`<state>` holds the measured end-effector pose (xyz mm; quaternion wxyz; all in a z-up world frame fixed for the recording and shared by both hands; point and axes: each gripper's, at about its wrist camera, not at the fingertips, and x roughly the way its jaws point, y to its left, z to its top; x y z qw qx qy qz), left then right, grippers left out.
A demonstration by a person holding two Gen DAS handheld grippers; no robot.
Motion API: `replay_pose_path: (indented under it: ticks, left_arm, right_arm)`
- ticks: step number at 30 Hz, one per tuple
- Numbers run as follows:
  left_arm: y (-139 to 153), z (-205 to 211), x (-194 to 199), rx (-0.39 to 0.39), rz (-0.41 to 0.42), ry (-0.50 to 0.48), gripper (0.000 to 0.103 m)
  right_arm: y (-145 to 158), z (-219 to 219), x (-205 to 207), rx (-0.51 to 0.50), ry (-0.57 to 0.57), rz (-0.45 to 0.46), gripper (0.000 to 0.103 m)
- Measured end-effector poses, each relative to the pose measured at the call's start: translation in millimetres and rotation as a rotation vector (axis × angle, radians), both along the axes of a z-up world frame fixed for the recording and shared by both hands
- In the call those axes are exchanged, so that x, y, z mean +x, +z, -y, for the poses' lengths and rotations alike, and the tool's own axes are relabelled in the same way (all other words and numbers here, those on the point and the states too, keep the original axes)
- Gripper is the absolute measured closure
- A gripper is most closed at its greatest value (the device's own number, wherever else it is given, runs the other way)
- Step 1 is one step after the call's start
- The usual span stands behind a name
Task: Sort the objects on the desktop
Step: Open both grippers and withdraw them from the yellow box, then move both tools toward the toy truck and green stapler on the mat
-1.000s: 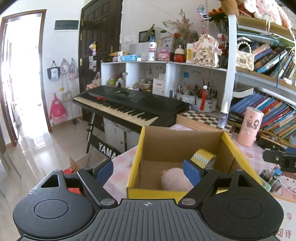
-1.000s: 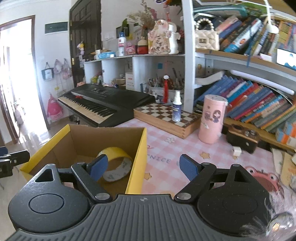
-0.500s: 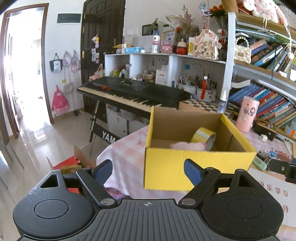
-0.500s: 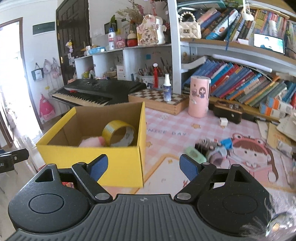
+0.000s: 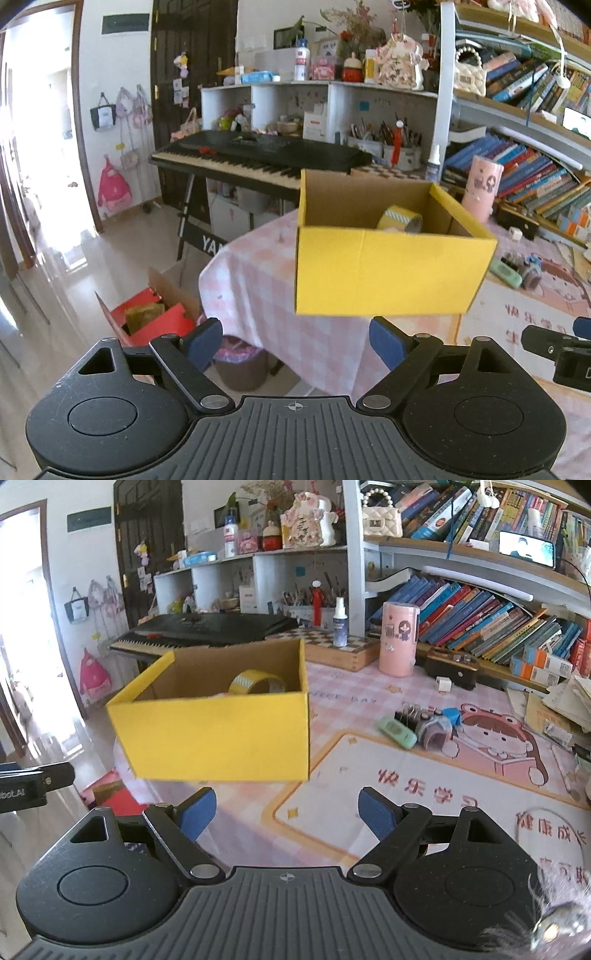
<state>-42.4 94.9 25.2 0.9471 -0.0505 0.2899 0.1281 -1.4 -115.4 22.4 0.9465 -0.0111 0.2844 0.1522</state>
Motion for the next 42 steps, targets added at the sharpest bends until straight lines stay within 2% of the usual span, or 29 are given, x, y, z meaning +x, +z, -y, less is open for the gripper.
replay_pose_path:
  ticks: [15, 25, 42]
  left_arm:
    - [-16.6, 18.1, -23.0, -0.017, -0.062, -0.080, 0.014]
    - [-23.4, 29.4, -25.7, -0.021, -0.093, -0.132, 0.014]
    - [-29.8, 58.3, -8.6, -0.037, -0.119, -0.245, 0.014]
  right_arm:
    - [-13.8, -0.1, -33.4, -0.034, 0.013, -0.059, 0.019]
    - [-24.2, 11.5, -41.1, -0.045, -0.048, -0.106, 0.019]
    - [-27.2, 41.1, -44.5, -0.060, -0.146, -0.123, 0.019]
